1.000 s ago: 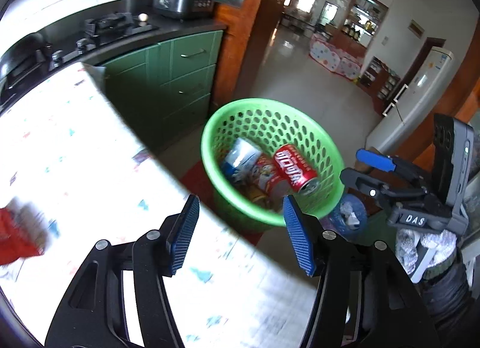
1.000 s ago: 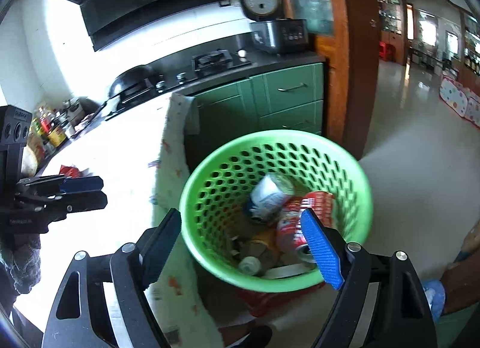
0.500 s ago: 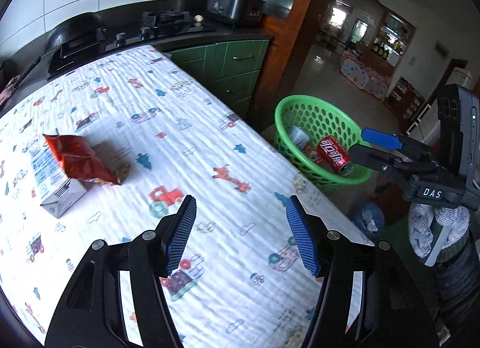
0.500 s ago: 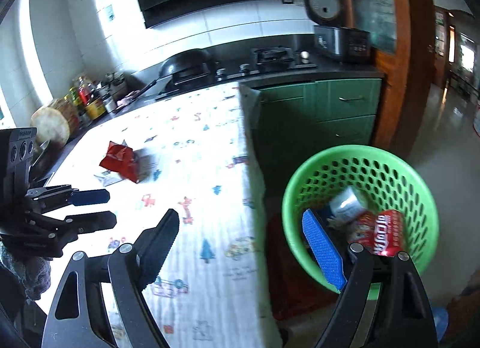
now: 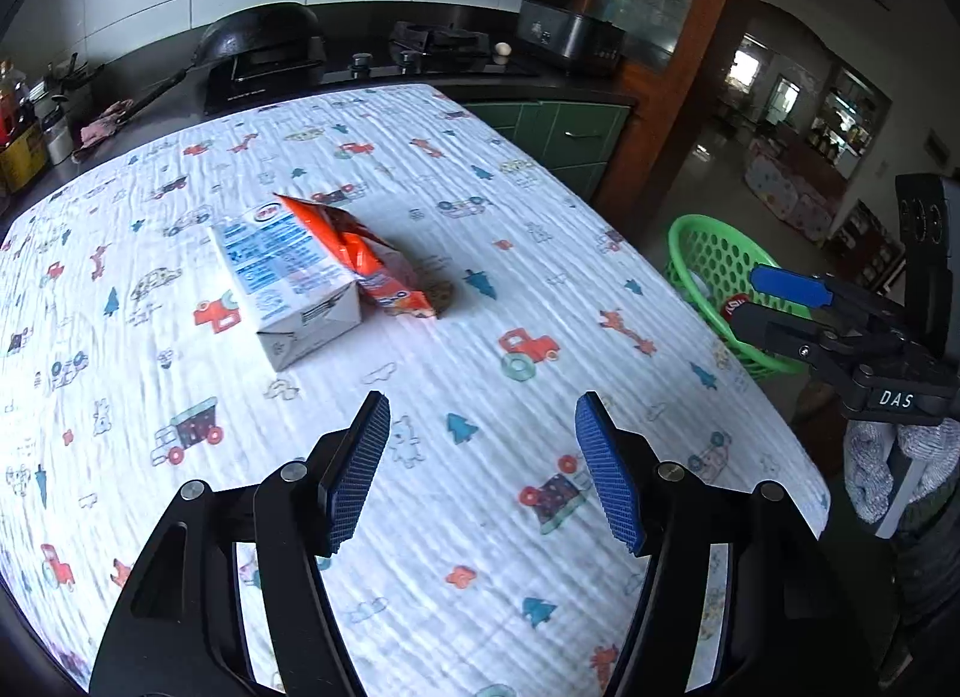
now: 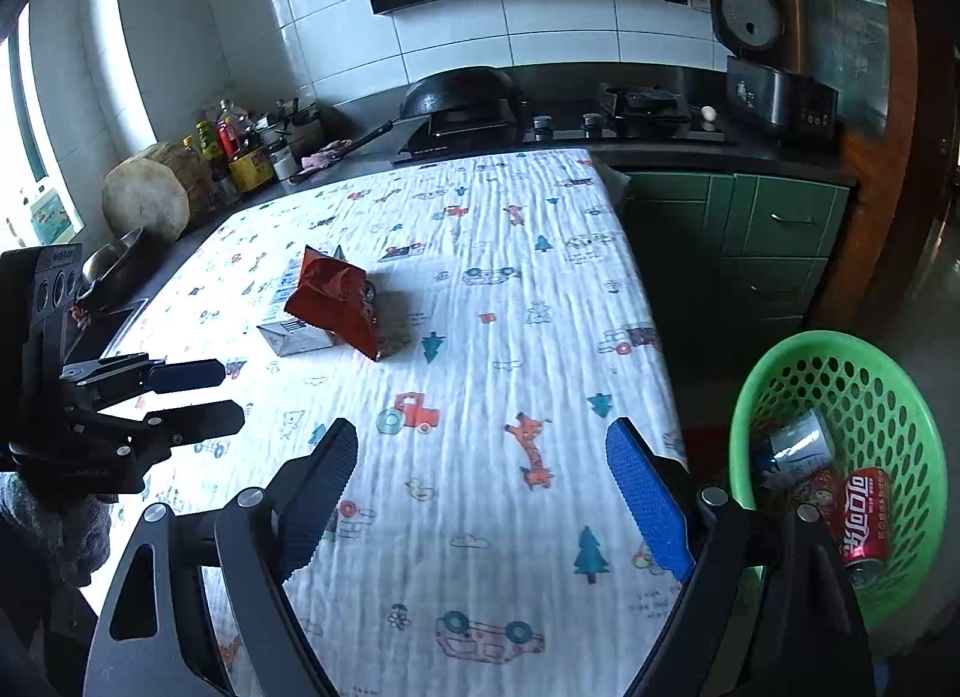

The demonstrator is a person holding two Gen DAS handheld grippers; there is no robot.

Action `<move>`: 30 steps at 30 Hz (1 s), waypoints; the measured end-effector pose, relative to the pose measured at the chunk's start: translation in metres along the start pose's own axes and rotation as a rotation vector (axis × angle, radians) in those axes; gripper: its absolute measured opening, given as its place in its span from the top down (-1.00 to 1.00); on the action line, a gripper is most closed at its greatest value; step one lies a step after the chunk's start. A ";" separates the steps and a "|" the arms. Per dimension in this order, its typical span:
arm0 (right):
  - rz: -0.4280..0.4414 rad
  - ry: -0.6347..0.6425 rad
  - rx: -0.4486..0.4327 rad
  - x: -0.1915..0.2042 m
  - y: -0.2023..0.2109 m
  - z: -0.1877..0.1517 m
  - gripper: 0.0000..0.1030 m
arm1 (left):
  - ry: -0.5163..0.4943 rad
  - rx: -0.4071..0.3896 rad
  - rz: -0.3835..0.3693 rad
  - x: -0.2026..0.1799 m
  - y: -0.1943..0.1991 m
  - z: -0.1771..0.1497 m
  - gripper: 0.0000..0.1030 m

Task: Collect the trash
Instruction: 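Move both tools back over the table toward the milk carton and wrapper, then grasp the red snack wrapper with the right tool while the left grasps the white milk carton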

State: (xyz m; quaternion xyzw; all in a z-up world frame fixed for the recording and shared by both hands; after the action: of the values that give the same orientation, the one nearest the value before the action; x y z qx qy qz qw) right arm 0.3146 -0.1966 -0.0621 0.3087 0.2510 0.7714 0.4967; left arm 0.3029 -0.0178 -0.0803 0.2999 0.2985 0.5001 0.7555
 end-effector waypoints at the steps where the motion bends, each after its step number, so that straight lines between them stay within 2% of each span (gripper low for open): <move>1: 0.005 0.006 0.005 0.005 -0.003 0.001 -0.59 | 0.006 -0.001 0.008 0.006 0.001 -0.001 -0.27; 11: 0.077 0.040 0.055 0.051 -0.044 0.015 -0.59 | 0.076 -0.008 0.084 0.065 0.015 -0.010 -0.28; 25: 0.243 -0.074 0.159 0.101 -0.119 0.052 -0.59 | 0.164 -0.019 0.143 0.123 0.034 -0.022 -0.28; 30: 0.253 -0.100 0.192 0.105 -0.148 0.058 -0.59 | 0.173 -0.019 0.147 0.132 0.034 -0.021 -0.28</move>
State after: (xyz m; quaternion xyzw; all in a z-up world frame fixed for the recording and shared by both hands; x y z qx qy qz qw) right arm 0.4135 -0.0387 -0.1012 0.4219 0.2577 0.7838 0.3758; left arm 0.3099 0.1194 -0.0885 0.2694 0.3352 0.5810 0.6910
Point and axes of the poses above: each gripper's, at about its wrist camera, not at the fingertips, and y roughly against the way its jaws point, x to its left, z to its top, the point moved 8 cm from there along -y, roughly the way its jaws point, and after that the axes turned 4 degrees about -y, right-handed, at the moved point
